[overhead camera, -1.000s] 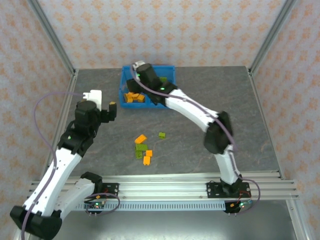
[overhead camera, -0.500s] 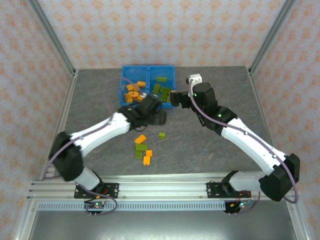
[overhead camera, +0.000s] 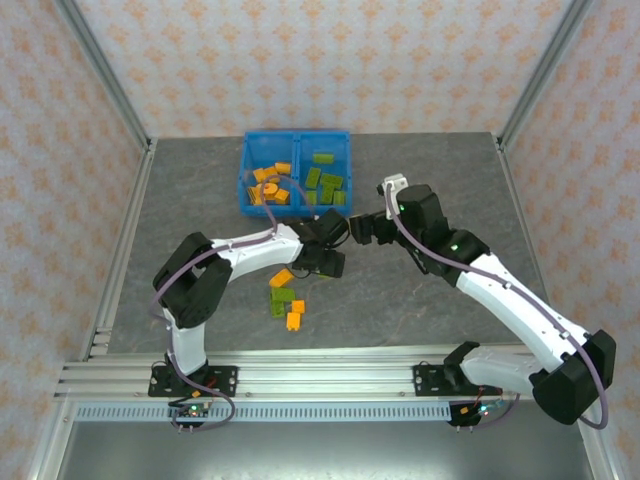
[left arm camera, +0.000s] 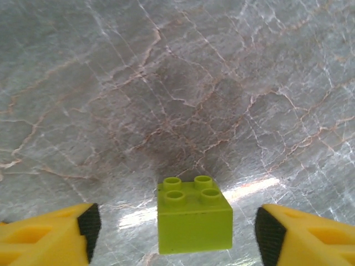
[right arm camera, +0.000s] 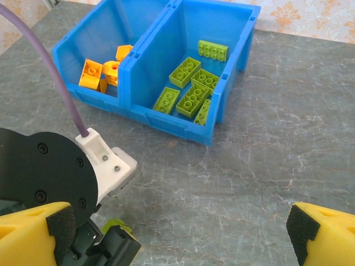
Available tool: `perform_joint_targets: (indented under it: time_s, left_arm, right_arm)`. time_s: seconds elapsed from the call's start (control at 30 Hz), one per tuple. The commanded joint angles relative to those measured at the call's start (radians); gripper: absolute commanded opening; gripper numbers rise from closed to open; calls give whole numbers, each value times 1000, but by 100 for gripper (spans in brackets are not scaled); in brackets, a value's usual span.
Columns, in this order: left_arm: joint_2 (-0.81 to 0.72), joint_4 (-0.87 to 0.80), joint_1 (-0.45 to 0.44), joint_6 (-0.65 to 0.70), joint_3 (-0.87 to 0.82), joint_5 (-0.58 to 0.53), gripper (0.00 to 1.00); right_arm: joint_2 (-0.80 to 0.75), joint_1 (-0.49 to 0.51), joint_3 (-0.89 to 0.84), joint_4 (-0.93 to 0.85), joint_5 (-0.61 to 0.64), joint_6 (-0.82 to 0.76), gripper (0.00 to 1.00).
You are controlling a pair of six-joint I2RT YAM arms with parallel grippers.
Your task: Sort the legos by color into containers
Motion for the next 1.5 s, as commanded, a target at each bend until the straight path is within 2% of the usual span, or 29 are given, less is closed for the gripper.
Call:
perform_joint_targets:
  time_s: [0.0,0.17,0.23,0.43,0.63,0.7,0.83,1.07,1.2,1.37,1.47]
  left_arm:
    - [5,38,5,-15,-24,41,67]
    - [17,39,6,-21,-37,43,43]
    - [17,44,5,-21,-38,43,37]
    - [3,45,17,-3,-25,21,31]
    - [-57,10,111,96,69,-2,31]
    - [-62,-12,147,126,137,-4,31]
    - [-41,-30,201,179,322,-50,31]
    - [197,-43,279,235,743,-181,31]
    - [410,-40,323,229,1003,-181,31]
    - [663,-34,355,215,1309,-129,31]
    - [731,5,361,204,1360,-111,31]
  right_arm:
    - [-17,3,-17,-16,42,-15,99]
    - [-18,3,-18,-10,64,-4,99]
    - [-24,3,-14,-20,67,0,99]
    - [-79,4,-20,-83,71,31,99]
    - [-160,-1,-43,-188,113,68,99]
    - [-180,-1,-41,-197,87,69,99]
    - [-170,-1,-37,-183,-68,55,100]
    - [-135,-1,-40,-139,-115,76,98]
    - [-140,-1,-40,-142,-106,85,98]
    - [-161,-1,-50,-141,-102,102,97]
    - [-178,-2,-62,-135,-98,118,97]
